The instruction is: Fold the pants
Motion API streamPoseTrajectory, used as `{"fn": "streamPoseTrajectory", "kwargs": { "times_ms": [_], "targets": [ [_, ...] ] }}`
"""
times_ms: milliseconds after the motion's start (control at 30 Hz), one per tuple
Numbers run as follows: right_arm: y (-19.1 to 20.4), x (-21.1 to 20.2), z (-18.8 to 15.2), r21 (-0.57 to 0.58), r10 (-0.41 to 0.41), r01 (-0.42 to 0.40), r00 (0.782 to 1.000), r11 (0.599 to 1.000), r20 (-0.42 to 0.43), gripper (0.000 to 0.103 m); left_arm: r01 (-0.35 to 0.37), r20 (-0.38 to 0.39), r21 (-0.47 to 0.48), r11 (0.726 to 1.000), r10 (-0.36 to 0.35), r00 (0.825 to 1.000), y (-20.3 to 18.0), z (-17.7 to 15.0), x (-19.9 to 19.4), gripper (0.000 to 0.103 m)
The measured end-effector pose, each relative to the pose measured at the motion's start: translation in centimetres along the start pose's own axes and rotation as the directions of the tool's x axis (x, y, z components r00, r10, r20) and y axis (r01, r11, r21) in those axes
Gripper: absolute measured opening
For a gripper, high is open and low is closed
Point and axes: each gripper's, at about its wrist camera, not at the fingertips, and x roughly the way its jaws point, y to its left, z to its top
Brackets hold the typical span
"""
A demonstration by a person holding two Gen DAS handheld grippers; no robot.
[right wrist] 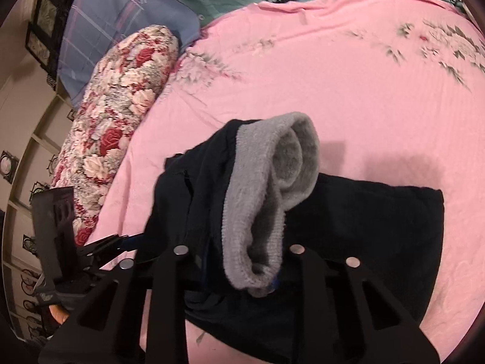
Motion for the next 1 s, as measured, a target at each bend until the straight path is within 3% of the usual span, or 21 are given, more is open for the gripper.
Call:
{"fn": "streamPoseTrajectory", "kwargs": {
  "times_ms": [167, 300, 400, 467, 533, 633, 700, 800, 867, 933, 1000],
  "targets": [
    [3.0, -4.2, 0.3, -0.064, 0.155, -0.150, 0.985, 0.987, 0.081, 0.025, -0.009, 0.049, 0.005, 1.000, 0.009, 0.999, -0.3, 0.3, -2.0, 0.086],
    [2.4, -8.6, 0.1, -0.058, 0.211, -0.205, 0.966, 0.977, 0.146, 0.025, 0.001, 0.004, 0.046, 0.999, -0.001, 1.000, -1.9, 0.2, 0.1, 0.086],
    [-1.6, -9.1, -1.0, 0.045, 0.154, -0.161, 0.980, 0.986, 0.124, 0.026, -0.033, -0.068, 0.082, 0.996, 0.038, 0.997, -3.1, -0.3, 3.1, 0.086],
    [-4.6, -7.5, -2.3, 0.126, 0.045, -0.054, 0.997, 0.991, 0.068, 0.028, -0.055, -0.085, 0.102, 0.993, 0.064, 0.994, -3.7, -0.6, 4.0, 0.086],
    [-7.4, -5.5, -3.8, 0.172, -0.076, 0.078, 0.997, 0.982, -0.016, 0.036, -0.064, -0.073, 0.124, 0.990, 0.073, 0.995, -4.1, -0.6, 3.7, 0.086],
    [-9.0, -6.0, -4.6, 0.193, -0.010, 0.009, 1.000, 0.981, 0.001, 0.044, -0.047, -0.061, 0.117, 0.992, 0.054, 0.997, -3.9, 0.1, 2.7, 0.086],
    [-8.7, -7.5, -4.0, 0.161, -0.034, 0.029, 0.999, 0.987, 0.030, 0.049, -0.041, -0.041, 0.099, 0.994, 0.045, 0.998, -4.0, 0.8, 2.2, 0.086],
    [-8.1, -9.6, -2.6, 0.118, -0.060, 0.046, 0.992, 0.992, 0.113, 0.049, -0.040, -0.013, 0.080, 0.996, 0.041, 0.999, -4.1, 2.1, 2.0, 0.086],
    [-7.3, -10.4, -1.4, 0.086, -0.124, 0.110, 0.975, 0.990, 0.186, 0.049, -0.033, -0.008, 0.075, 0.997, 0.034, 0.999, -5.2, 3.3, 2.6, 0.086],
    [-6.4, -10.2, -0.3, 0.057, -0.105, 0.095, 0.972, 0.994, 0.208, 0.043, -0.026, -0.009, 0.091, 0.996, 0.027, 1.000, -5.9, 4.2, 3.6, 0.086],
    [-5.6, -8.8, 0.6, 0.033, -0.068, 0.063, 0.978, 0.998, 0.199, 0.037, -0.090, -0.030, 0.106, 0.990, 0.094, 0.995, -5.9, 4.8, 5.6, 0.090]
  ]
}}
